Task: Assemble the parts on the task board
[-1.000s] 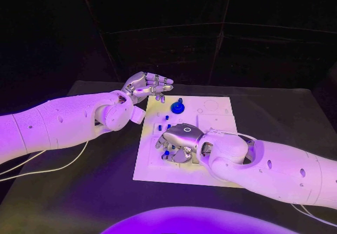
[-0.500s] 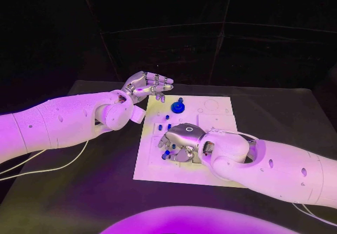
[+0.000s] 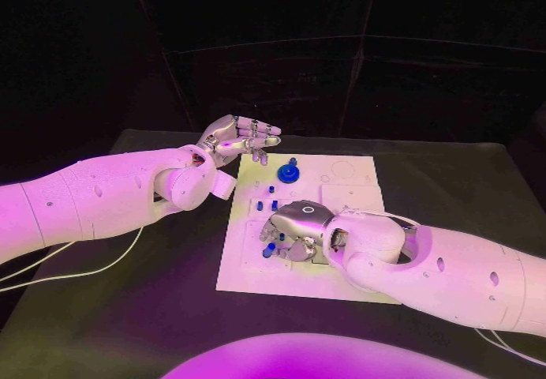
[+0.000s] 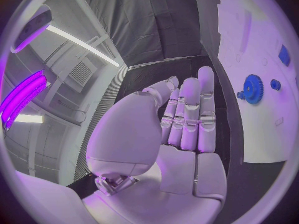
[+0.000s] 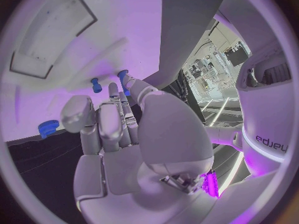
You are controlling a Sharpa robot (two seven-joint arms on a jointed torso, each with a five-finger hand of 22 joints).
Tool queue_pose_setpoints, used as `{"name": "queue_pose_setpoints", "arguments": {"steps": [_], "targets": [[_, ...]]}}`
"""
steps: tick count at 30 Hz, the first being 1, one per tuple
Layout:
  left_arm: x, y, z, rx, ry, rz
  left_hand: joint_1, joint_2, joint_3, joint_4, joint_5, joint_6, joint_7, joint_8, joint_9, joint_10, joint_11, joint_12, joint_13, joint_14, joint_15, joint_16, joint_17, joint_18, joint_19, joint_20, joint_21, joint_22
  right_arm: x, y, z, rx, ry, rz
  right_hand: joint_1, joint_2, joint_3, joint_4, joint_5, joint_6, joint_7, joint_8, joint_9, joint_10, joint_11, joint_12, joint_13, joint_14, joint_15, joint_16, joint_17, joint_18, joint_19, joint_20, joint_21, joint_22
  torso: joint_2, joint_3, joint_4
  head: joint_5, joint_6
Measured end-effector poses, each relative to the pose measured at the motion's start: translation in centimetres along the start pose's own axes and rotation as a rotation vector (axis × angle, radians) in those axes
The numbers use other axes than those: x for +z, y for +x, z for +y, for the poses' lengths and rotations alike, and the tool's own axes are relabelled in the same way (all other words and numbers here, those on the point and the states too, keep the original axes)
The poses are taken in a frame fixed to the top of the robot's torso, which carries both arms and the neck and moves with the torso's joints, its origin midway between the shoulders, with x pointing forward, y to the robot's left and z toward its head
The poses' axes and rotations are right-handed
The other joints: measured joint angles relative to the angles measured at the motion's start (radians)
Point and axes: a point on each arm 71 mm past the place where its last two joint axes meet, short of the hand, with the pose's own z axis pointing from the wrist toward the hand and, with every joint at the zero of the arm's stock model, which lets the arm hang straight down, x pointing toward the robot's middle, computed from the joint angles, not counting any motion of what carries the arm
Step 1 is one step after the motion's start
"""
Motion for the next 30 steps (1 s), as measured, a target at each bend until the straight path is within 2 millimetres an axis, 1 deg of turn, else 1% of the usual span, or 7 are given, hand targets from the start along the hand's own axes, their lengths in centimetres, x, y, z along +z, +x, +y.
{"name": "queue_pose_setpoints", "arguments": {"steps": [3,6,7,11,24,25,30], "targets": [[0.01,0.0,0.0,0.0,0.0,0.0,0.0,0.0,0.0,0.0,0.0,0.0,0.0,0.0,0.0,0.0,0.0,0.0,0.0,0.0,0.0,0.0,0.0,0.0,0.0,0.0,0.0,0.0,0.03,-0.01,0.06,-0.001,-0.001,0.0,0.023,0.012,0.029,-0.012,-0.032,0.014,-0.003,0.004,0.001,0.026,-0.004,0.006,0.001,0.004,-0.004,0.004,0.005,0.0,0.007,-0.007,0.007,0.011,0.0,0.0001,0.0,0.0,0.0],[0.01,0.0,0.01,0.0,0.0,0.0,0.0,0.0,0.0,0.0,0.0,0.0,0.0,0.0,0.0,0.0,0.0,0.0,0.0,0.0,0.0,0.0,0.0,0.0,0.0,0.0,0.0,0.0,0.06,-0.02,0.14,-0.001,-0.004,-0.001,0.03,0.02,0.048,-0.02,-0.046,0.028,-0.007,0.005,0.002,0.045,-0.008,0.009,0.004,0.0,-0.007,0.004,0.006,0.0,0.008,-0.008,0.013,0.02,0.0,0.0001,0.0,-0.001,0.0],[0.02,0.01,0.01,0.0,0.0,0.0,0.0,0.0,0.0,0.0,0.0,0.0,0.0,0.0,0.0,0.0,0.0,0.0,0.0,0.0,0.0,0.0,0.0,0.0,0.0,0.0,0.0,0.0,0.09,-0.03,0.19,-0.001,-0.006,-0.002,0.03,0.02,0.052,-0.023,-0.046,0.03,-0.006,0.005,0.002,0.051,-0.008,0.011,0.004,0.0,-0.007,0.004,0.006,0.0,0.011,-0.011,0.013,0.022,0.0,0.0002,0.0,-0.002,-0.001],[0.02,0.0,0.02,0.0,-0.001,0.0,0.0,0.0,0.0,0.0,0.0,0.0,0.0,0.0,0.0,0.0,0.0,0.0,0.0,0.0,0.0,0.0,0.0,0.0,0.0,0.0,0.0,0.0,0.12,-0.04,0.31,-0.002,-0.011,-0.002,0.03,0.02,0.061,-0.027,-0.046,0.035,-0.011,0.009,0.002,0.063,-0.013,0.012,0.005,0.0,-0.014,0.004,0.006,0.0,0.011,-0.011,0.019,0.028,0.0,0.0002,0.0,-0.002,-0.002],[0.01,-0.14,0.08,0.001,-0.009,-0.003,0.0,0.0,0.0,0.0,0.0,0.0,0.0,0.0,0.0,0.0,0.0,0.0,0.0,-0.004,0.004,0.0,-0.001,0.0,0.0,0.0,0.0,0.0,0.15,-0.03,0.49,0.004,-0.018,0.001,0.03,0.02,0.061,-0.027,-0.046,0.035,-0.011,0.009,0.002,0.063,-0.013,0.012,0.005,0.0,-0.014,0.004,0.004,0.0,0.014,-0.014,0.019,0.029,0.0,0.0001,0.0,-0.005,-0.002],[0.0,-0.15,0.09,0.001,-0.01,-0.003,0.0,0.0,0.0,0.0,0.0,0.0,0.0,0.0,0.0,0.0,0.0,0.0,0.0,-0.004,0.004,0.0,-0.001,0.0,0.0,0.0,0.0,0.0,0.14,-0.03,0.48,0.005,-0.018,0.002,0.03,0.02,0.061,-0.027,-0.046,0.038,-0.008,0.009,0.002,0.063,-0.013,0.012,0.005,0.0,-0.014,0.004,0.004,0.0,0.015,-0.014,0.019,0.029,0.0,0.0001,0.0,-0.005,-0.002],[0.0,-0.19,0.11,0.002,-0.012,-0.004,0.0,0.0,0.0,0.0,0.0,0.0,0.0,0.0,0.0,0.0,0.0,0.0,0.0,-0.004,0.004,0.0,-0.001,0.0,0.0,0.0,0.0,0.0,0.14,-0.02,0.58,0.008,-0.02,0.006,0.03,0.02,0.066,-0.028,-0.046,0.048,-0.009,0.009,0.002,0.063,-0.013,0.012,0.005,0.0,-0.014,0.004,0.003,0.0,0.014,-0.014,0.019,0.029,0.0,0.0,0.0,-0.006,-0.002]]}}
